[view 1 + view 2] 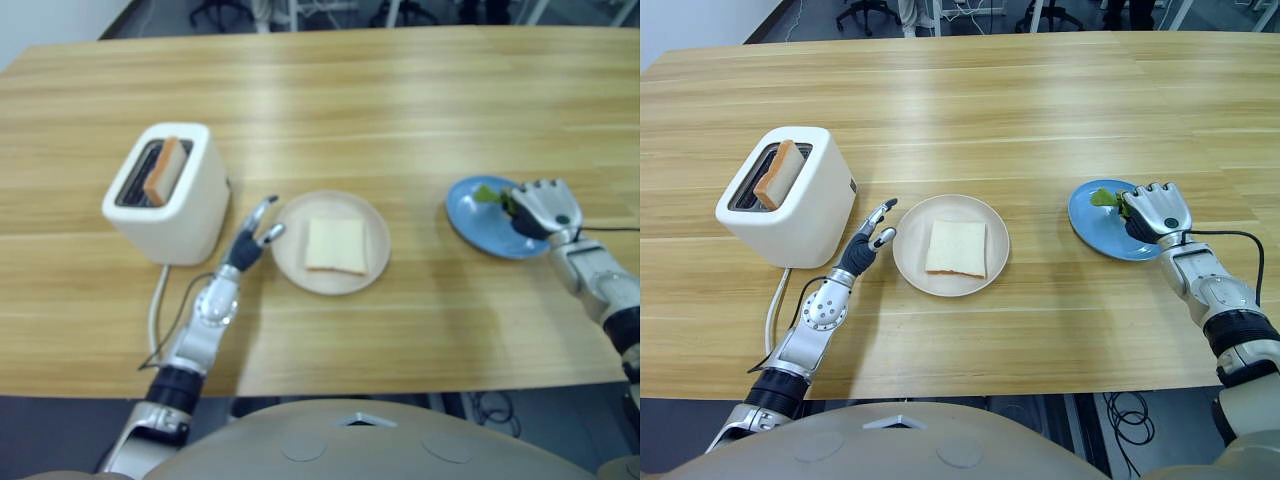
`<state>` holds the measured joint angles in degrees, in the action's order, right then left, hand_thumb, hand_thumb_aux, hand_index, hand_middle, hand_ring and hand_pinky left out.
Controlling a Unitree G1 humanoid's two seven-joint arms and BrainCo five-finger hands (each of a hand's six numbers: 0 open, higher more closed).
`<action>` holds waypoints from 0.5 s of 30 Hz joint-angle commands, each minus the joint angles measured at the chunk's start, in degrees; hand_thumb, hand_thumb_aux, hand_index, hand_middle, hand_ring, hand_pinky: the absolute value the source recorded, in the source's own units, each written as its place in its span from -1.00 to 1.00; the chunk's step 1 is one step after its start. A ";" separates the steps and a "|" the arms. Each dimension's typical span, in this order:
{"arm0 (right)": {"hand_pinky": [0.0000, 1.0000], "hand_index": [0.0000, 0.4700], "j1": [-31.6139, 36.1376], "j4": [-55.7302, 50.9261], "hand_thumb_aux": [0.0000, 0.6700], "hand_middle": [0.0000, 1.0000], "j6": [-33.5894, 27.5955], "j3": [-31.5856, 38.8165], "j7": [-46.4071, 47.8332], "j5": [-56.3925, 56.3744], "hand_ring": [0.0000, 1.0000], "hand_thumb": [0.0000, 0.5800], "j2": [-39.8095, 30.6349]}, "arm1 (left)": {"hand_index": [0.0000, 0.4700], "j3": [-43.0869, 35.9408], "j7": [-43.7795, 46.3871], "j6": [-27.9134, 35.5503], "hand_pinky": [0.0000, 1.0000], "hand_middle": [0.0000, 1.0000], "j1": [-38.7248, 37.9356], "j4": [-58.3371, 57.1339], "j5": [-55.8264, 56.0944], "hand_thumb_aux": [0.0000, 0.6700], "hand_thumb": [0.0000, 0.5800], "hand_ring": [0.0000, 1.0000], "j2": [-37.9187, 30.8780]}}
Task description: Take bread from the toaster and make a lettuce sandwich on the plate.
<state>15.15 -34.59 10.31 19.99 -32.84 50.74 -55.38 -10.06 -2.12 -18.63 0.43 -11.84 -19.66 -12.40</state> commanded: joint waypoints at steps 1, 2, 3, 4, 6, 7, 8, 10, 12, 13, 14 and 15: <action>1.00 0.96 -2.55 7.24 1.00 1.00 -1.56 -3.06 1.88 -1.02 1.00 1.00 -0.73 | -1.00 -0.20 0.10 0.09 -1.00 -1.00 -0.10 -1.37 0.02 -1.00 -1.00 -1.00 0.11; 1.00 0.96 -3.28 9.49 1.00 1.00 -1.93 -3.84 2.37 -1.14 1.00 1.00 -0.55 | -1.00 -0.16 0.07 0.02 -1.00 -1.00 -0.12 -1.49 0.10 -1.00 -1.00 -1.00 0.16; 1.00 0.96 -3.87 11.72 1.00 1.00 -2.23 -4.59 2.94 -1.26 1.00 1.00 -0.27 | -1.00 -0.10 0.05 -0.03 -1.00 -1.00 -0.08 -1.64 0.22 -1.00 -1.00 -1.00 0.23; 1.00 0.96 -4.34 14.40 1.00 1.00 -2.70 -5.21 3.62 -1.27 1.00 1.00 0.15 | -1.00 0.00 0.05 -0.09 -1.00 -1.00 -0.05 -1.83 0.47 -1.00 -1.00 -1.00 0.34; 1.00 0.96 -4.85 19.75 1.00 1.00 -3.72 -6.30 5.46 -1.09 1.00 1.00 1.39 | -1.00 0.29 0.21 -0.25 -1.00 -1.00 0.10 -2.45 1.31 -1.00 -1.00 -1.00 0.66; 1.00 0.96 -4.83 22.38 1.00 1.00 -4.15 -6.63 6.36 -0.87 1.00 1.00 2.17 | -1.00 0.42 0.27 -0.32 -1.00 -1.00 0.22 -2.80 1.64 -1.00 -1.00 -1.00 0.77; 1.00 0.96 -4.74 24.60 1.00 1.00 -4.58 -6.87 7.19 -0.61 1.00 1.00 2.95 | -1.00 0.49 0.32 -0.41 -1.00 -1.00 0.44 -3.17 1.80 -1.00 -1.00 -1.00 0.83; 1.00 0.96 -3.94 28.29 1.00 1.00 -5.20 -6.99 8.76 0.15 1.00 1.00 4.96 | -1.00 0.61 0.30 -0.61 -1.00 -1.00 0.75 -3.67 2.08 -1.00 -1.00 -1.00 0.84; 1.00 0.96 -2.53 30.77 1.00 1.00 -5.39 -6.21 10.18 1.08 1.00 1.00 7.38 | -1.00 0.78 0.31 -0.77 -1.00 -1.00 0.95 -4.10 2.58 -1.00 -1.00 -1.00 0.87; 1.00 0.96 -1.78 31.38 1.00 1.00 -5.24 -5.51 10.71 1.62 1.00 1.00 8.71 | -1.00 0.91 0.36 -0.85 -1.00 -1.00 1.10 -4.44 2.92 -1.00 -1.00 -1.00 0.95; 1.00 0.96 -0.87 31.90 1.00 1.00 -5.02 -4.60 11.40 2.39 1.00 1.00 10.40 | -1.00 1.08 0.38 -0.96 -1.00 -1.00 1.17 -4.72 3.25 -1.00 -1.00 -1.00 1.02; 1.00 0.96 -0.05 32.20 1.00 1.00 -4.83 -3.68 11.93 3.11 1.00 1.00 12.00 | -1.00 1.19 0.41 -1.05 -1.00 -1.00 1.35 -5.04 3.47 -1.00 -1.00 -1.00 1.08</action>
<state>14.08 -3.56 5.46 14.05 -22.71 52.24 -45.31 -9.24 -2.09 -19.48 1.36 -15.40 -17.19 -11.65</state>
